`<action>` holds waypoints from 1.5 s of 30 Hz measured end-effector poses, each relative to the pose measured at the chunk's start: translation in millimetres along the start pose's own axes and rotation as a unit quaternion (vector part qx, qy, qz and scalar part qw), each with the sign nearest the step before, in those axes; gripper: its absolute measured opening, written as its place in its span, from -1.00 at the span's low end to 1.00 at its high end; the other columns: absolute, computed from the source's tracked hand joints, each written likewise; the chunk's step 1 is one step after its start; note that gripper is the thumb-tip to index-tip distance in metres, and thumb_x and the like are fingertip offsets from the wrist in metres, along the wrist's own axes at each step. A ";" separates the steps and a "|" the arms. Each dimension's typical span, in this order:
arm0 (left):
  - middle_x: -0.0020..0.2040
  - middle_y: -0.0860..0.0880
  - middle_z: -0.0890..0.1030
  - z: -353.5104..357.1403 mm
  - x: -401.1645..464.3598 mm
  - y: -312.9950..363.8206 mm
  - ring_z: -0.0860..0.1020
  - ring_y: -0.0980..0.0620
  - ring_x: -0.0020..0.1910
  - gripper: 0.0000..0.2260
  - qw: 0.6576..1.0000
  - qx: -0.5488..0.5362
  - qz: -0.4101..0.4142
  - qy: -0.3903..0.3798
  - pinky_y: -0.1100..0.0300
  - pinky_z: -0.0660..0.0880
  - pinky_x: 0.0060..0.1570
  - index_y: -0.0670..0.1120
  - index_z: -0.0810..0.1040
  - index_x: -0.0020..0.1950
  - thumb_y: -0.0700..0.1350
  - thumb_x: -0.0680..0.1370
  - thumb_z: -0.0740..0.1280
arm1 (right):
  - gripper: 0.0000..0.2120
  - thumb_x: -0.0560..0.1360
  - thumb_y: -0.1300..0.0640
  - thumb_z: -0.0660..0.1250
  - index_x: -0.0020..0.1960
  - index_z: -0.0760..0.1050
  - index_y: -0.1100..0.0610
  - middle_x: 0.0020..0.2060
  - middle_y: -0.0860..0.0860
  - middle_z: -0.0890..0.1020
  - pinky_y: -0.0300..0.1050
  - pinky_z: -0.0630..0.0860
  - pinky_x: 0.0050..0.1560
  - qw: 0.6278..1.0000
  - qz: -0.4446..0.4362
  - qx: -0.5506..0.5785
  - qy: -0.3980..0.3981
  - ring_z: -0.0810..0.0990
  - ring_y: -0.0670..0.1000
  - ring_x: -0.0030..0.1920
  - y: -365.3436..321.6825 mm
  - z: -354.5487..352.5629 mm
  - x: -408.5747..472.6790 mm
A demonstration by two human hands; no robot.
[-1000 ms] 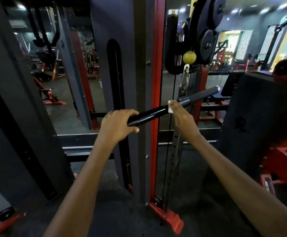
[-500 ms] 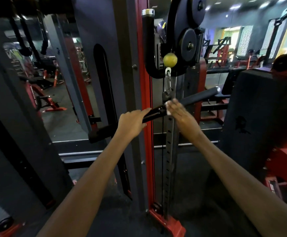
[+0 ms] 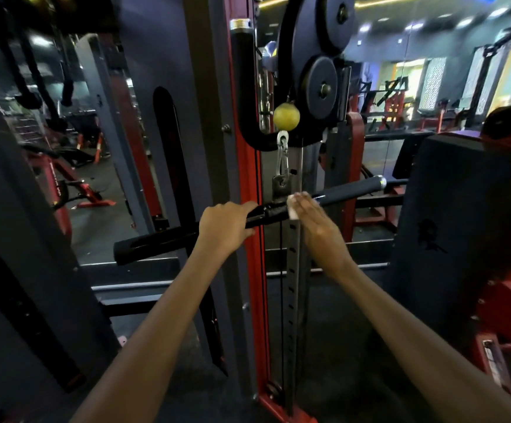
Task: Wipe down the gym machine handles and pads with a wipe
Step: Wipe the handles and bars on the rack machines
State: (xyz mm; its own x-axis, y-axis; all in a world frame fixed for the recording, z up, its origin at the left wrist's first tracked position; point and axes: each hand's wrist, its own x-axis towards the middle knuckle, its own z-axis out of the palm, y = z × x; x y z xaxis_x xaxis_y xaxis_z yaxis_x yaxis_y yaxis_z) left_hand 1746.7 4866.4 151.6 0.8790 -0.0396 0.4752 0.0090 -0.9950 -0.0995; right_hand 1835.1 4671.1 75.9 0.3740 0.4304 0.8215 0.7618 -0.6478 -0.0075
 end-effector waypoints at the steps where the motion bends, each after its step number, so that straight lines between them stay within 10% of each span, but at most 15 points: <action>1: 0.05 0.00 0.63 -0.2 0.5 -1.8 0.60 -0.05 0.04 -0.60 1.000 -0.004 0.002 0.000 0.14 0.34 -0.14 0.14 0.38 0.38 0.06 0.55 0.34 | -0.37 0.37 0.58 0.28 0.40 0.29 0.31 0.38 0.21 0.38 0.19 0.39 0.31 0.999 0.034 0.000 0.002 0.32 0.14 0.41 12.1 -3.4 -0.1; 6: 0.04 0.04 0.63 2.1 -0.3 -1.5 0.60 -0.01 0.03 -0.60 1.000 -0.014 -0.002 0.007 0.17 0.34 -0.14 0.17 0.37 0.38 0.08 0.56 0.33 | -0.57 0.51 0.48 0.16 0.37 0.33 0.32 0.37 0.18 0.37 0.11 0.28 0.39 0.983 0.157 0.084 0.047 0.29 0.08 0.40 11.7 -13.0 9.3; 12: 0.08 0.04 0.63 5.7 -0.4 2.6 0.60 -0.02 0.05 -0.58 0.999 -0.030 -0.015 0.001 0.12 0.40 -0.10 0.16 0.36 0.40 0.08 0.56 0.33 | -0.54 0.48 0.48 0.18 0.36 0.35 0.30 0.34 0.20 0.42 0.12 0.33 0.35 1.000 0.009 0.023 0.012 0.36 0.14 0.39 1.5 -1.3 8.6; 20: 0.05 0.06 0.63 4.9 -0.6 5.5 0.60 0.01 0.02 -0.60 1.000 -0.021 -0.013 0.012 0.18 0.33 -0.14 0.16 0.37 0.39 0.08 0.56 0.33 | -0.69 0.49 0.41 0.26 0.22 0.50 0.27 0.23 0.18 0.52 -0.04 0.45 0.26 0.964 0.264 -0.015 0.015 0.49 0.15 0.25 62.2 -28.4 39.7; 23: 0.01 0.06 0.63 4.3 -1.5 4.9 0.61 0.00 -0.01 -0.64 0.999 -0.017 -0.017 0.021 0.18 0.33 -0.17 0.14 0.40 0.35 0.05 0.56 0.33 | -0.79 0.51 0.34 0.23 0.12 0.52 0.25 0.10 0.13 0.55 -0.12 0.58 0.01 0.981 0.176 0.030 -0.080 0.59 0.03 -0.04 19.2 -24.6 56.3; 26: -0.01 0.04 0.63 3.1 -3.9 6.3 0.61 -0.02 -0.02 -0.65 0.999 -0.021 -0.015 0.027 0.16 0.35 -0.17 0.13 0.43 0.34 0.03 0.56 0.34 | -0.76 0.51 0.35 0.19 0.13 0.52 0.27 0.11 0.13 0.55 -0.12 0.50 0.16 0.987 0.065 0.050 -0.137 0.57 0.06 0.07 10.2 -24.2 60.6; 36: 0.09 0.02 0.62 -5.7 -2.4 16.7 0.58 -0.03 0.10 -0.56 0.999 -0.025 -0.031 -0.029 0.12 0.37 -0.04 0.15 0.37 0.39 0.10 0.53 0.37 | -0.71 0.44 0.46 0.24 0.12 0.55 0.30 0.11 0.17 0.55 -0.09 0.45 0.16 0.969 0.248 -0.009 -0.004 0.53 0.16 0.13 110.7 -39.4 37.6; 45: 0.19 -0.09 0.57 -11.7 32.6 47.5 0.56 -0.10 0.13 -0.20 0.991 -0.085 -0.018 -0.100 0.00 0.46 0.11 0.00 0.11 0.54 0.29 0.45 0.36 | -0.62 0.50 0.27 0.09 0.26 0.47 0.31 0.26 0.20 0.49 0.07 0.36 0.37 0.989 0.137 0.032 -0.042 0.43 0.14 0.33 58.3 -28.4 22.1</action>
State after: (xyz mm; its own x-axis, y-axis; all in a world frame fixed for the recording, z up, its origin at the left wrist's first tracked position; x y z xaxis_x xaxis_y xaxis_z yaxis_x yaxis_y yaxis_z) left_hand 1770.2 4816.8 172.6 0.9566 -0.0008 0.2916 -0.0223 -0.9973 0.0706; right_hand 1872.8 4625.0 109.8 0.6126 0.2965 0.7326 0.6558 -0.7081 -0.2618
